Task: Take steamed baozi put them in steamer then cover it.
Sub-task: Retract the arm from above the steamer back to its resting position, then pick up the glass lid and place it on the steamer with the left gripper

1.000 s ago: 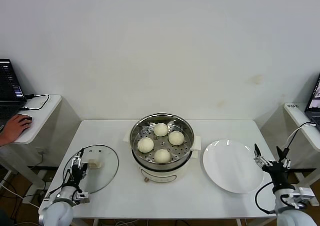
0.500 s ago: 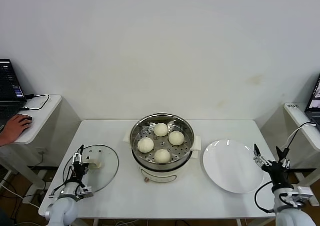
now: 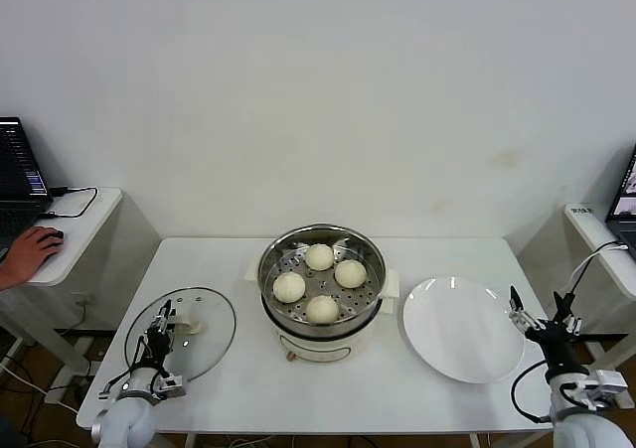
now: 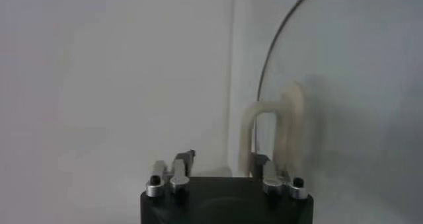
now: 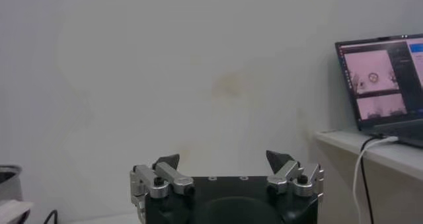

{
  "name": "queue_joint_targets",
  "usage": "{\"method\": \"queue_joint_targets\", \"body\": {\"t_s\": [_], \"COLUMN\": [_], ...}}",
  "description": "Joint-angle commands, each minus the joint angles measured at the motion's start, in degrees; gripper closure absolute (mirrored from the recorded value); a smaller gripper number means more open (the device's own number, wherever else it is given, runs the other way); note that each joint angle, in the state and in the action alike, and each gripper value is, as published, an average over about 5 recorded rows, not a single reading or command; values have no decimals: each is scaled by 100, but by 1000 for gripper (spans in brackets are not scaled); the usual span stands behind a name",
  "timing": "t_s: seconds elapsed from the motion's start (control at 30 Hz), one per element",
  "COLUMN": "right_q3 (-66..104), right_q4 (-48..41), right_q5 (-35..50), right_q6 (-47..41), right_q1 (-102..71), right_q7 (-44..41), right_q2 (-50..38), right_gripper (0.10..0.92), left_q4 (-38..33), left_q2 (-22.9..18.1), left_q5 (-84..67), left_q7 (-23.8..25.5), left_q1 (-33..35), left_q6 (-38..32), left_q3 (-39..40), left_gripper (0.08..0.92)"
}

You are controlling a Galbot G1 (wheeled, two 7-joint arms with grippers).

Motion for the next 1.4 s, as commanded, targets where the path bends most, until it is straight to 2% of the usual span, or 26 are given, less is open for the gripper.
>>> {"method": "queue_joint_targets", "body": {"t_s": [0.03,0.2,0.3,0.5,0.73,0.83,1.03,1.13,1.27,1.4], "right_q3": [-17,-25,-21,-15,-38,-48,-71,-75,-65,-64], "right_q4": [-16,-2,11,78,231,307,284,265,272,262], "right_q5": [0,-2,4,39,-80,-141,-172,-204,-290,-361], "right_q6": [7,6,-2,-60,-297,-369,-387,-393,-415,-423], "right_q1": [12,13,22,59,74,77,138,131,100,112], "right_q7": [-9,-15,-15,-34,-8,13,66,67,64,59], "right_q2": [19,37,41,45,152,178,176,154,147,177], "right_gripper": [203,203,203,203,202,203,203,202,203,202], "left_q4": [127,79,-177,-1284,-2920,-3164,-3395,-3664,-4209,-4780], "left_q2": [42,92,127,193,125,49,70,127,26,-179], "left_q5": [2,-10,-28,-159,69,241,221,458,986,1377], "left_q7": [-38,-48,-23,316,1014,1128,1129,1167,1544,2040], "left_q1": [-33,-26,63,426,1031,1123,1320,1423,1289,1124], "left_q6": [-19,-34,-33,351,1596,2039,2136,2427,3153,3484], "left_q3": [8,-5,-17,-137,-156,-163,-215,-88,254,719], "left_gripper": [645,792,849,859,859,859,859,859,859,859]}}
